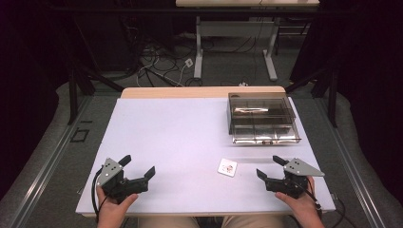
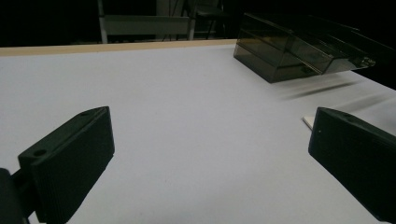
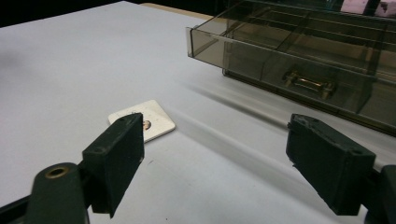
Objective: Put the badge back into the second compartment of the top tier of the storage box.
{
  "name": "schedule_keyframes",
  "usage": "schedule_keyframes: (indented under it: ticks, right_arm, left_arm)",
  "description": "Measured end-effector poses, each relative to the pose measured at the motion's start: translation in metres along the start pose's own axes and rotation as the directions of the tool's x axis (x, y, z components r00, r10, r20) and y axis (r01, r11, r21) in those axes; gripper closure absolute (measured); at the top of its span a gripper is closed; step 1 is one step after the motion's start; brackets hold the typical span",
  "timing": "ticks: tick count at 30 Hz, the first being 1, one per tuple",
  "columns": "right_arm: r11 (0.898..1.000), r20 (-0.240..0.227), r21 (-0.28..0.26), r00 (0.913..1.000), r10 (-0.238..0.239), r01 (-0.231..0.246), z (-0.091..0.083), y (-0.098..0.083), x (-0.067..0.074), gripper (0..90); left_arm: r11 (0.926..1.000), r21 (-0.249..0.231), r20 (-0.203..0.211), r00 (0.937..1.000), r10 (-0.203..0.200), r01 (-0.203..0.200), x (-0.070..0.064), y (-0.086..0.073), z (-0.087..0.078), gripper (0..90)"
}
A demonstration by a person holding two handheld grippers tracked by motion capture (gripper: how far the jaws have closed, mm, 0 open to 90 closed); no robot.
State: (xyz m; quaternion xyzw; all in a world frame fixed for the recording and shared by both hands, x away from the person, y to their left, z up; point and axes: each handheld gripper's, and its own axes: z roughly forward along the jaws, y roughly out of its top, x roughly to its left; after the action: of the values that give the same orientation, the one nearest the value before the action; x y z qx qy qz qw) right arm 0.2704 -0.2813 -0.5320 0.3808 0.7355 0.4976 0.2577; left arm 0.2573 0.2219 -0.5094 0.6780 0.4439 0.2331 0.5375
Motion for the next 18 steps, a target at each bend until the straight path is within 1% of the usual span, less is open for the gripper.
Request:
schedule_keyframes:
  ticks: [3, 4, 5, 7, 11, 12, 13, 15, 16, 17, 18]
  right_arm:
    - [1.000, -0.004, 0.005, 1.0000, -0.003, 0.003, 0.003, 0.001, 0.001, 16.3]
    - [1.000, -0.003, 0.011, 0.9999, -0.013, 0.013, 0.003, 0.002, 0.001, 16.2]
    - [1.000, -0.011, 0.002, 0.9998, -0.016, 0.016, 0.004, 0.002, 0.002, 16.0]
    - [1.000, -0.012, 0.008, 0.9997, -0.023, 0.023, 0.005, 0.005, 0.003, 15.6]
    - [1.000, -0.016, 0.016, 0.9997, -0.019, 0.019, 0.007, 0.007, 0.005, 15.5]
    - [1.000, -0.021, 0.009, 0.9996, -0.021, 0.022, 0.008, 0.008, 0.005, 15.5]
    - [0.999, -0.020, 0.022, 0.9995, -0.025, 0.026, 0.010, 0.010, 0.006, 15.5]
    - [1.000, -0.019, 0.014, 0.9996, -0.023, 0.023, 0.011, 0.011, 0.007, 15.5]
    - [0.999, -0.021, 0.013, 0.9991, -0.037, 0.037, 0.012, 0.012, 0.007, 15.4]
    - [0.999, -0.026, 0.016, 0.9989, -0.039, 0.040, 0.013, 0.013, 0.009, 15.5]
    - [0.998, -0.040, 0.027, 0.9978, -0.053, 0.054, 0.016, 0.015, 0.010, 15.5]
  left_arm:
    - [1.0000, 0.009, 0.000, 1.0000, 0.002, -0.002, -0.002, 0.000, 0.001, 0.5]
    - [0.9999, 0.014, 0.003, 1.0000, 0.009, -0.009, -0.002, 0.000, 0.001, 0.6]
    - [0.9998, 0.019, 0.006, 0.9999, 0.011, -0.011, -0.002, -0.001, 0.001, 0.5]
    - [0.9997, 0.020, 0.003, 0.9999, 0.016, -0.016, -0.003, -0.001, 0.000, 0.6]
    - [0.9996, 0.024, 0.001, 0.9999, 0.017, -0.017, -0.003, -0.002, -0.001, 0.6]
    - [0.9996, 0.023, 0.000, 0.9999, 0.015, -0.015, -0.003, -0.002, -0.001, 0.5]
    - [0.9996, 0.024, -0.002, 0.9999, 0.015, -0.015, -0.003, -0.002, -0.002, 0.7]
    - [0.9998, 0.020, -0.006, 1.0000, 0.008, -0.008, -0.004, -0.002, -0.003, 0.7]
    - [0.9997, 0.020, -0.007, 0.9999, 0.011, -0.011, -0.004, -0.003, -0.003, 0.7]
    - [0.9996, 0.021, -0.008, 0.9998, 0.018, -0.017, -0.004, -0.003, -0.004, 0.7]
    - [0.9995, 0.022, -0.013, 0.9996, 0.025, -0.025, -0.004, -0.003, -0.004, 0.7]
